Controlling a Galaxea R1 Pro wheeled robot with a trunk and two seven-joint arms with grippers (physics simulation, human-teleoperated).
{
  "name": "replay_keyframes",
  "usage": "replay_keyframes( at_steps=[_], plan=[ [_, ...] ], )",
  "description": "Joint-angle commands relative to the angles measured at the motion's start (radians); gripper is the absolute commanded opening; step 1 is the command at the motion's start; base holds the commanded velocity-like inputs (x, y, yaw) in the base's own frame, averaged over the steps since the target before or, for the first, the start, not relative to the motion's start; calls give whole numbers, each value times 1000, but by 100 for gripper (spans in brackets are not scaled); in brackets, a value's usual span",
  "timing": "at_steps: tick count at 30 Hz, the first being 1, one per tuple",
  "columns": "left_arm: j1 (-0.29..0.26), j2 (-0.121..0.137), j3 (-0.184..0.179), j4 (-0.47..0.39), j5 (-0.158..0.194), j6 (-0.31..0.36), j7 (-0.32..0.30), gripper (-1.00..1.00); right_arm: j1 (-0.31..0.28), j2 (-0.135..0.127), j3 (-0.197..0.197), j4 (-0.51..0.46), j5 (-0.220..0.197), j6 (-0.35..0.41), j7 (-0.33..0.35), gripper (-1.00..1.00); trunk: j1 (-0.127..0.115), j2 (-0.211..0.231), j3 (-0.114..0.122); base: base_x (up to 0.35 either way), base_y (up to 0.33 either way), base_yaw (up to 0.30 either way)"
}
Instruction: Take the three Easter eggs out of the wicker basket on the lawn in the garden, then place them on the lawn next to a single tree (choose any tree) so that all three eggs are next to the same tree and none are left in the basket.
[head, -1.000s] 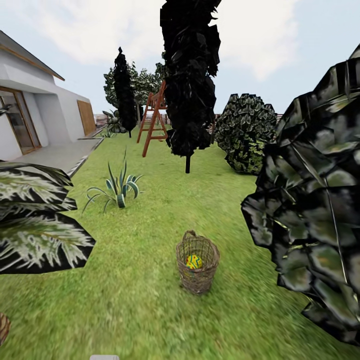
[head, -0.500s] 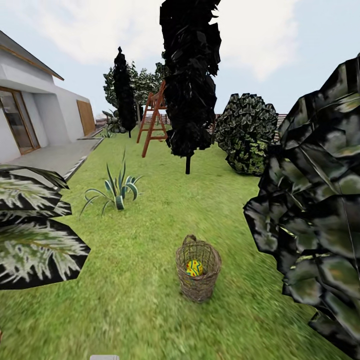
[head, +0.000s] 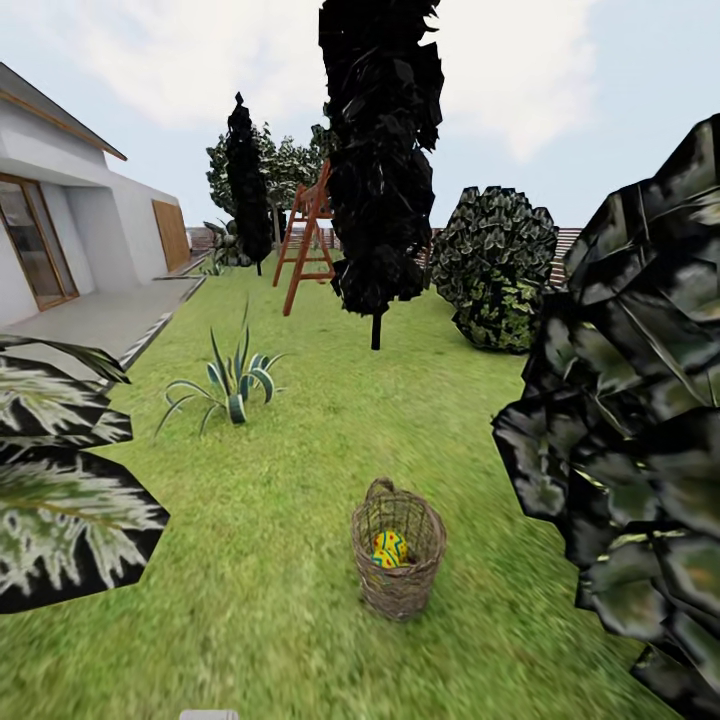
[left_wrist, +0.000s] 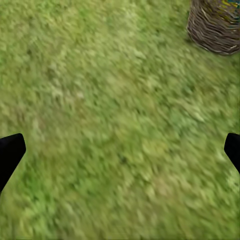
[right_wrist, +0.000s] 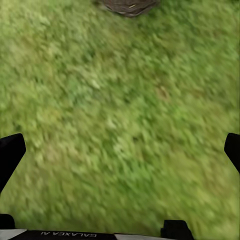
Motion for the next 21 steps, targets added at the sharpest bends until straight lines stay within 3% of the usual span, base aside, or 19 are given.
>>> replay_keyframes(
  at_steps=[1,21],
  plan=[
    [0,0,-1,-3,1,6,1,100,0,0,1,-2,0,4,-1,100,0,-1,-1,145,0,0],
    [0,0,-1,-3,1,6,1,100,0,0,1,-2,0,3,-1,100,0,-1,-1,143,0,0]
  ],
)
